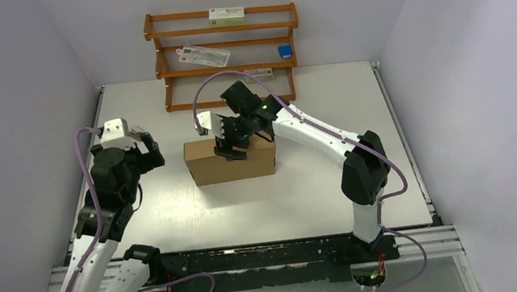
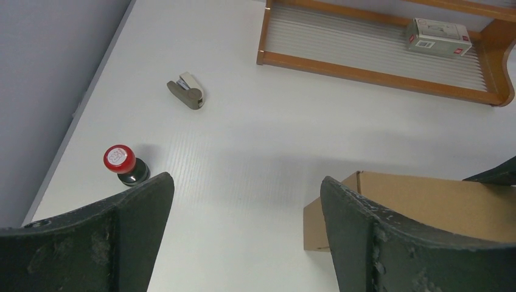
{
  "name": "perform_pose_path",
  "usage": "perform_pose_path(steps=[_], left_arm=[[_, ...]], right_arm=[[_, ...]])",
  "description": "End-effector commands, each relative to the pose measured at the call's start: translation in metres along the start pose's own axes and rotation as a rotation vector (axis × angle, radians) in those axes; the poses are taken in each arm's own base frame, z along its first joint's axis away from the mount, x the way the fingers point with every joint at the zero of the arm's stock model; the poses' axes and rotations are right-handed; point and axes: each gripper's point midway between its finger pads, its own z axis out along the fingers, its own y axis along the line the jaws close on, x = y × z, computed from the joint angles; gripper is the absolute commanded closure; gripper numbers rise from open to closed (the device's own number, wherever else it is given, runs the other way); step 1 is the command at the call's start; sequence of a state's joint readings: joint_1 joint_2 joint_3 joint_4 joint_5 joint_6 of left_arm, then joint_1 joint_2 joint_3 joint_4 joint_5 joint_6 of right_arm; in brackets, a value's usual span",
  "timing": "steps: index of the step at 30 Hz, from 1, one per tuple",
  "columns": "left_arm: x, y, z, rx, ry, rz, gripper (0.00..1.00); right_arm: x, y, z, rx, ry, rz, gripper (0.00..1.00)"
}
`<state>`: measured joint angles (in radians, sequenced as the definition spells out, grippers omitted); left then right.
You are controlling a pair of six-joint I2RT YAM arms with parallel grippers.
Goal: Fold the paper box
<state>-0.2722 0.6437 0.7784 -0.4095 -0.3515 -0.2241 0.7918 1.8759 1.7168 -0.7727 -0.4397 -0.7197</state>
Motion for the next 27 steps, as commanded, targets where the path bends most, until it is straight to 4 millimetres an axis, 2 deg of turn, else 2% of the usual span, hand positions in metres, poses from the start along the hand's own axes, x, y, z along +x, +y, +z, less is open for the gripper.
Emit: perform_pose_path(steps=[1, 5, 8, 12, 15, 21, 23, 27], left_arm=[[-0.004, 0.002, -0.004, -0.005, -0.02, -0.004, 0.06], [-0.007, 0.004, -0.007, -0.01, -0.032, -0.009, 0.06], [-0.009, 0.005, -0.009, -0.016, -0.041, -0.015, 0.06], [-0.011, 0.008, -0.011, -0.028, -0.053, -0.021, 0.06], [-0.013, 0.011, -0.013, -0.042, -0.064, -0.025, 0.06], [-0.015, 0.015, -0.016, -0.057, -0.078, -0.031, 0.06], [-0.016, 0.014, -0.016, -0.056, -0.078, -0.033, 0.06], [-0.017, 0.016, -0.017, -0.062, -0.084, -0.037, 0.06]], right_arm=[[-0.02, 0.0, -0.016, 0.074, 0.017, -0.101, 0.32], [-0.031, 0.005, -0.025, 0.127, 0.01, -0.159, 0.55], [-0.037, 0.009, -0.031, 0.176, 0.018, -0.199, 0.6], [-0.05, 0.011, -0.043, 0.277, 0.008, -0.267, 0.61], [-0.05, 0.012, -0.045, 0.377, 0.011, -0.336, 0.61], [-0.032, 0.021, -0.032, 0.579, 0.02, -0.456, 0.6], [-0.034, 0.024, -0.03, 0.665, -0.014, -0.491, 0.59], [-0.019, 0.039, -0.021, 0.793, 0.0, -0.596, 0.58]])
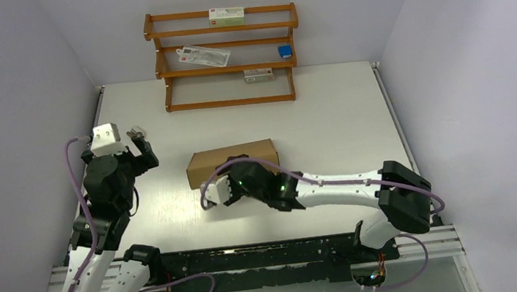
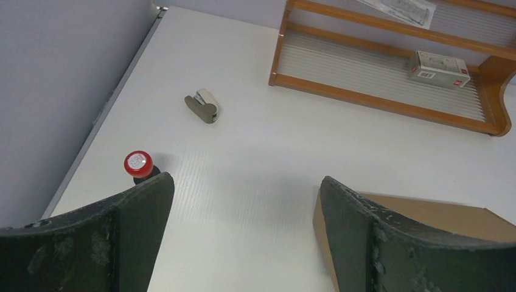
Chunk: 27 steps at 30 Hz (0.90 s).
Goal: Fold the paper box
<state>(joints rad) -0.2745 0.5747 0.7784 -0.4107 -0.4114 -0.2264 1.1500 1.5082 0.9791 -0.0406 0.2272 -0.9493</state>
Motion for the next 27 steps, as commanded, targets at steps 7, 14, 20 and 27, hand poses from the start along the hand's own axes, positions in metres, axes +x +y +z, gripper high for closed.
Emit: perform_pose_path(steps=[7, 14, 20, 27], left_arm=[[-0.003, 0.005, -0.004, -0.023, -0.017, -0.014, 0.05], [-0.003, 0.005, -0.004, -0.024, -0.016, -0.012, 0.06], [-0.002, 0.004, -0.003, -0.02, -0.014, -0.008, 0.06], [0.0, -0.002, -0.001, 0.014, -0.004, -0.004, 0.06]], right_arm=[[0.013, 0.006, 0.002, 0.343, 0.081, -0.145, 0.45], [0.019, 0.035, 0.013, 0.23, 0.12, -0.082, 0.01], [0.025, 0.064, 0.011, 0.061, 0.165, 0.018, 0.0], [0.011, 0.111, -0.007, -0.215, 0.17, 0.144, 0.0]])
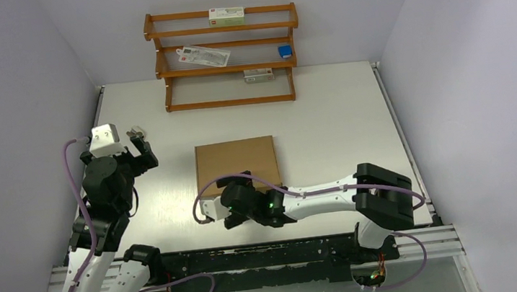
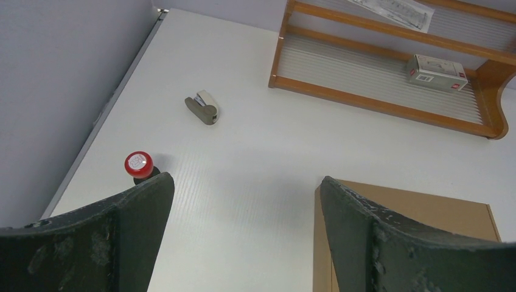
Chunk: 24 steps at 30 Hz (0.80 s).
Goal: Fold the paper box
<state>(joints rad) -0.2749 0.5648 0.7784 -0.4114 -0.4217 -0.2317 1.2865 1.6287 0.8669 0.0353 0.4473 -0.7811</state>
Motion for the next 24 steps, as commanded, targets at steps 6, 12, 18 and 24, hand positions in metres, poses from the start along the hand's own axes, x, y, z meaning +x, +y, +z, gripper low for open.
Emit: perform_pose_path(steps=[6, 12, 18, 24], left_arm=[[0.003, -0.006, 0.001, 0.031, 0.008, 0.006, 0.06], [0.009, -0.023, 0.0, 0.1, 0.032, 0.023, 0.06], [0.005, -0.027, -0.009, 0.121, -0.011, 0.037, 0.04], [0.004, -0.024, -0.011, 0.113, -0.018, 0.034, 0.04]], right_arm=[[-0.008, 0.053, -0.032, -0.321, 0.022, 0.226, 0.0], [-0.018, 0.001, -0.018, -0.178, -0.047, 0.501, 0.0], [-0.002, -0.077, -0.014, -0.088, -0.146, 0.903, 0.0], [0.074, -0.127, -0.018, 0.031, -0.098, 1.307, 0.0]])
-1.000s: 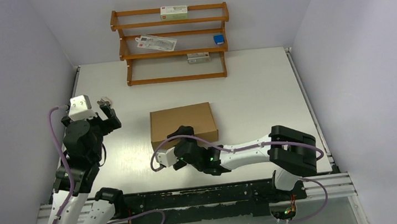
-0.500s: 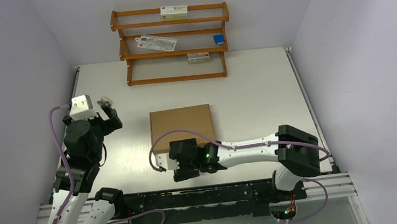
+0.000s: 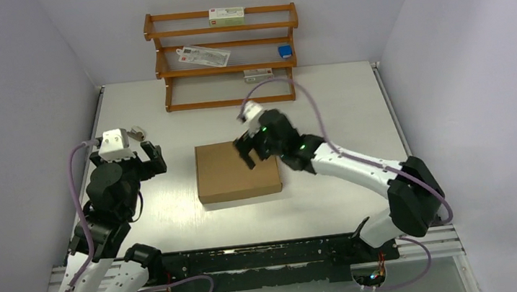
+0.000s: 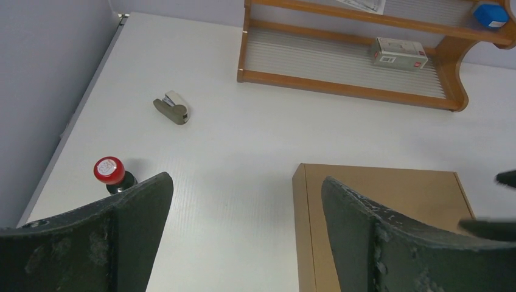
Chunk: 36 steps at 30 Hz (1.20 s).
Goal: Fold the paper box
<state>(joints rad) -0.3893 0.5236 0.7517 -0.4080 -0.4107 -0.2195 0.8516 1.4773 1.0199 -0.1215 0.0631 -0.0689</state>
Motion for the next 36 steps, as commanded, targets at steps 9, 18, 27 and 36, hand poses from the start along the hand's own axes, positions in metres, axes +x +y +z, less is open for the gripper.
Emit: perform_pose_path(steps=[9, 18, 27, 36], left_arm=[[-0.003, 0.002, 0.0, -0.01, -0.005, 0.005, 0.03], [-0.008, 0.014, 0.002, -0.031, 0.001, -0.061, 0.03], [-0.045, 0.027, -0.044, -0.038, -0.165, -0.136, 0.03], [-0.065, 0.032, -0.068, -0.014, -0.306, -0.127, 0.03]], right_arm=[[0.028, -0.131, -0.054, 0.537, -0.018, 0.578, 0.0], [0.062, -0.196, -0.156, 0.936, -0.147, 0.741, 0.0], [0.026, -0.186, -0.26, 0.934, -0.42, 0.726, 0.0], [0.002, -0.161, -0.292, 0.767, -0.649, 0.645, 0.0]])
